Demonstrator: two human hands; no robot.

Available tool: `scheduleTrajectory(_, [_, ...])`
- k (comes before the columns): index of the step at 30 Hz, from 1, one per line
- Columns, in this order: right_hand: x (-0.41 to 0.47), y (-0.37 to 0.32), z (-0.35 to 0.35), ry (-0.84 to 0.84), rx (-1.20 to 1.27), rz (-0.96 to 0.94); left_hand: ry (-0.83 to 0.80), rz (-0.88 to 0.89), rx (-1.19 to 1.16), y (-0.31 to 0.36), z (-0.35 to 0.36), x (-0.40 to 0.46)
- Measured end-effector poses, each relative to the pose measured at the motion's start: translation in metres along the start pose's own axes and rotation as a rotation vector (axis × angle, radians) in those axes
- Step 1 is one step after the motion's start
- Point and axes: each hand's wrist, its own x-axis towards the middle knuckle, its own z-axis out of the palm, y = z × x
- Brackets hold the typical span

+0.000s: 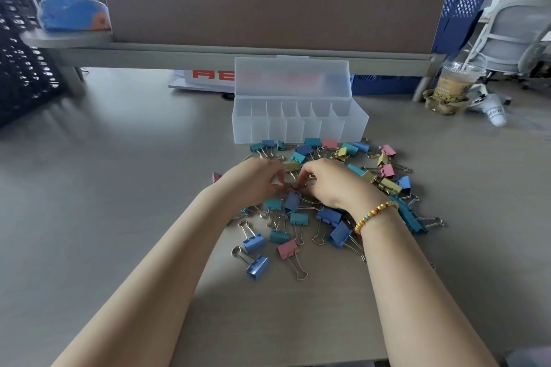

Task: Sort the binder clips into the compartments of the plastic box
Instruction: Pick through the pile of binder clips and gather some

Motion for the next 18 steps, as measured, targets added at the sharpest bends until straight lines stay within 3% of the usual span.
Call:
scheduleTrajectory(4, [0.001, -0.001, 0.002, 0.028, 0.020, -0.007, -0.018, -0.025, 0.067, 0.000, -0.004, -0.004])
scheduleTrajectory(10, [0.004, -0.001, 0.005, 0.081, -0.015, -0.044, 0.042, -0.127, -0.055, -0.002, -0.005, -0.005])
scheduleTrajectory(12, [0.005, -0.001, 0.007, 0.069, -0.054, -0.046, 0.053, -0.225, -0.314, -0.002, -0.009, -0.005])
scheduleTrajectory(16, [0.007, -0.004, 0.009, 0.095, -0.087, -0.046, 0.021, -0.434, -1.231, -0.006, -0.016, -0.006])
scheduleTrajectory(18, [0.009, -0.006, 0.010, 0.085, -0.093, -0.040, 0.047, -0.534, -1.576, -0.008, -0.018, -0.006])
